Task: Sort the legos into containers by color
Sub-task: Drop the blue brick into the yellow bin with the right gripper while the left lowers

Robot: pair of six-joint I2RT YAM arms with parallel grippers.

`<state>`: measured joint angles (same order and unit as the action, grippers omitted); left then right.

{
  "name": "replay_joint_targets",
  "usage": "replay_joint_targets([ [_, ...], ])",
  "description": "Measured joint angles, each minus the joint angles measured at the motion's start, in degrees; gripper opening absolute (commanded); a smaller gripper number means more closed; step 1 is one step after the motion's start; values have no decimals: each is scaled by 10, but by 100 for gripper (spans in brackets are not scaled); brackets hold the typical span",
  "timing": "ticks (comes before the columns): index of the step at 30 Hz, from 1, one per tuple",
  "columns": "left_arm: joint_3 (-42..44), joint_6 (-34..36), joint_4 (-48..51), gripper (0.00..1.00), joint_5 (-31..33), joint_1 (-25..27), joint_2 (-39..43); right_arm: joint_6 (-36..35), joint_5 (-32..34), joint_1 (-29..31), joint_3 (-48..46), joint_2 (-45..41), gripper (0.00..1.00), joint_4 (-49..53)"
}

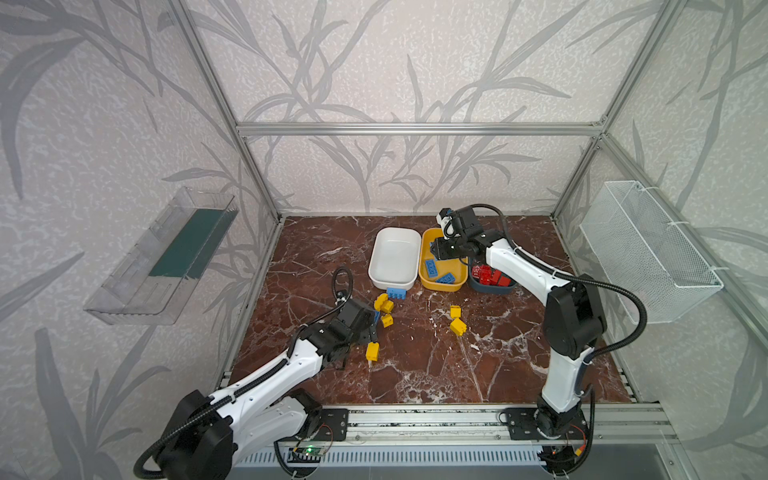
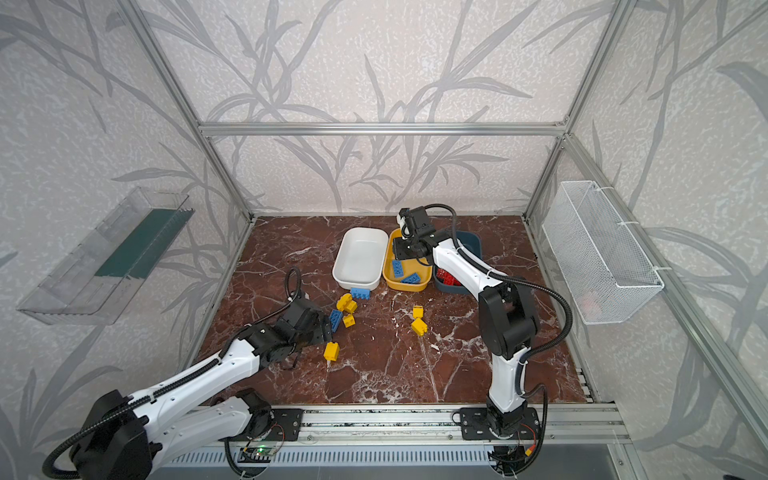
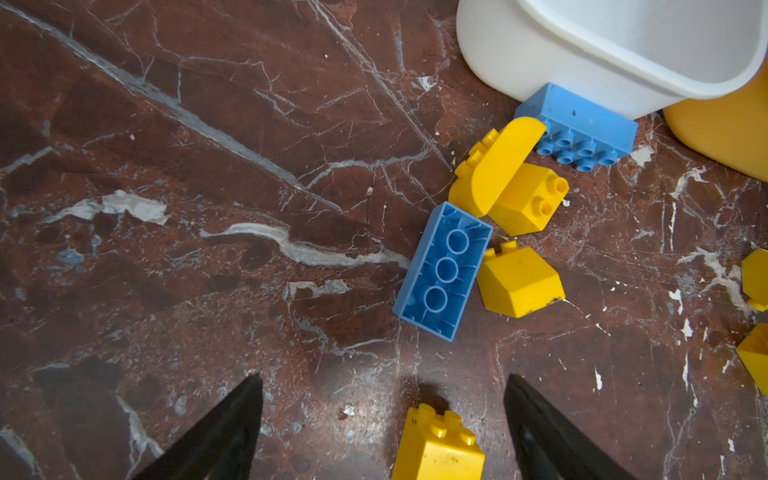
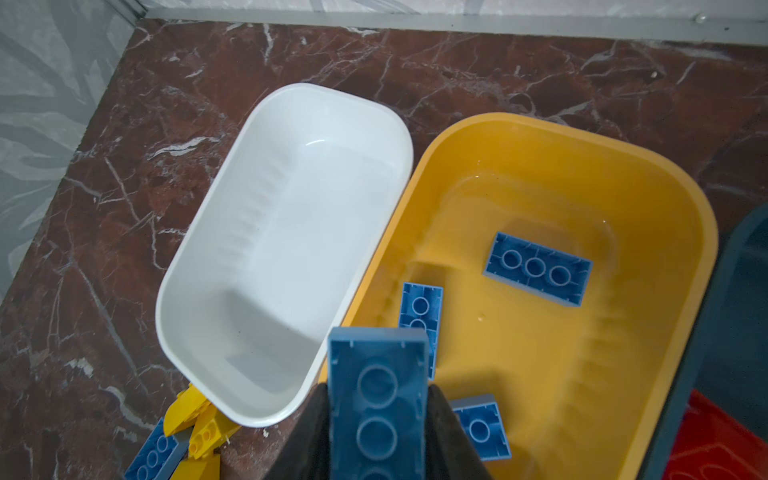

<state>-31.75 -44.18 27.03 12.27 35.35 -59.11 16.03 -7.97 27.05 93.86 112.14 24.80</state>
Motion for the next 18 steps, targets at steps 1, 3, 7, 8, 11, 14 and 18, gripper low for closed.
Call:
replay_joint_targets([
  [1,1,0,-1,89,-1,0,0,3,0,-1,15,14,28,5],
  [3,3,0,-1,89,-2,0,0,5,0,-2,37,34,30,10],
  [7,4,0,-5,89,-2,0,0,9,3,-5,71,57,40,24],
  [8,4,0,-6,89,-2,0,0,9,4,-5,77,60,44,28],
  [11,4,0,-10,89,-1,0,-5,11,4,-6,89,64,56,32],
  [14,4,0,-17,88,0,-1,-15,11,5,-8,93,64,62,35],
  [18,4,0,-23,88,1,-3,-36,10,6,-9,93,64,65,38],
])
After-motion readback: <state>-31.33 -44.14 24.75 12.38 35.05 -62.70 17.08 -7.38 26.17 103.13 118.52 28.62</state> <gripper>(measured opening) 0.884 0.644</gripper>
